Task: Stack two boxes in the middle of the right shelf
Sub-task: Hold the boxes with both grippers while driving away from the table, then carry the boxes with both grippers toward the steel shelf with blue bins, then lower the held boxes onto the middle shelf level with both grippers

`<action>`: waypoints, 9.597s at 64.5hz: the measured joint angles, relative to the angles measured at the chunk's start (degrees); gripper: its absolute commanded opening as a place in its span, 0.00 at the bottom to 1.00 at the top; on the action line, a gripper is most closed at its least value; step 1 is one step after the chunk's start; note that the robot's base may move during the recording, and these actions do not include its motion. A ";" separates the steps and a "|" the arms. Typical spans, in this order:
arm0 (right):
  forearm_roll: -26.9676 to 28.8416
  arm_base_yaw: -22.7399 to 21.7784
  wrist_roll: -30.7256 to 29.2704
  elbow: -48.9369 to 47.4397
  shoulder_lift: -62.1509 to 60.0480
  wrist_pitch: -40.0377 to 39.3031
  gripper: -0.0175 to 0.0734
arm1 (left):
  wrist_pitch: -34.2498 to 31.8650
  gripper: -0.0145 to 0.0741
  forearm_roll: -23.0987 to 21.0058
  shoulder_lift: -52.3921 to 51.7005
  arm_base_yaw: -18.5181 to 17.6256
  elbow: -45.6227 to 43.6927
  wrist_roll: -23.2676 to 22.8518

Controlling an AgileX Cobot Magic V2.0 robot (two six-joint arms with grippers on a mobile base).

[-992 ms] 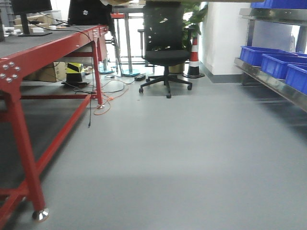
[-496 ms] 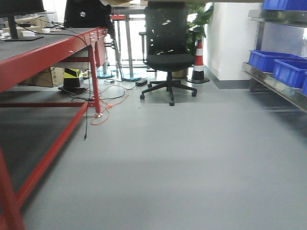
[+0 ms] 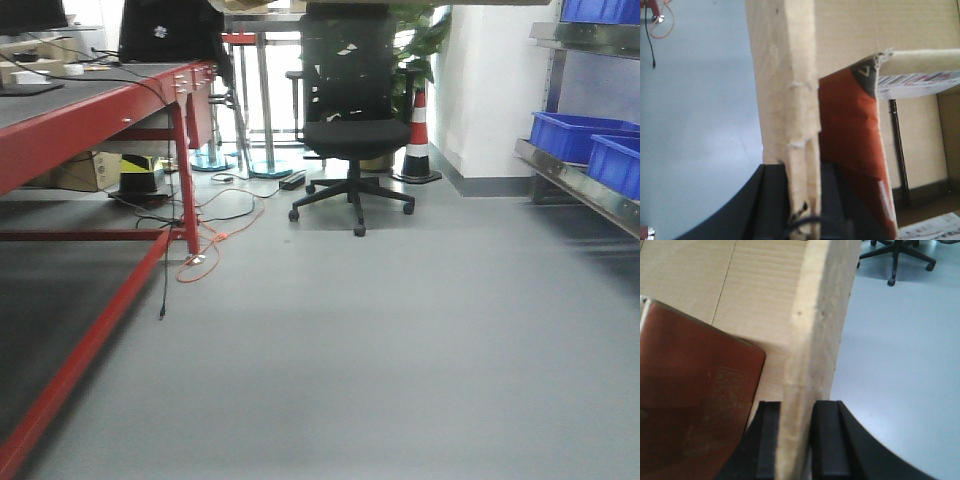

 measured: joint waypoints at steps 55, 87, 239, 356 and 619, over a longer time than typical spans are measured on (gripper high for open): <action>0.00 0.00 0.00 0.00 0.00 0.00 0.02 | 0.00 0.04 0.00 0.23 0.00 0.00 0.00; 0.00 0.00 0.00 0.00 0.94 -0.12 0.02 | -0.10 0.04 0.34 0.48 0.00 0.00 0.00; 0.56 0.00 -0.10 0.00 2.47 -0.99 0.02 | -0.10 0.04 1.45 0.82 0.00 0.00 0.00; 0.56 0.00 -0.10 -0.05 2.47 -0.99 0.02 | -0.10 0.04 1.45 0.82 0.00 0.00 0.00; -1.15 -0.47 -4.75 36.85 -25.55 -16.03 0.01 | -30.40 0.04 7.47 -38.23 0.39 53.95 0.10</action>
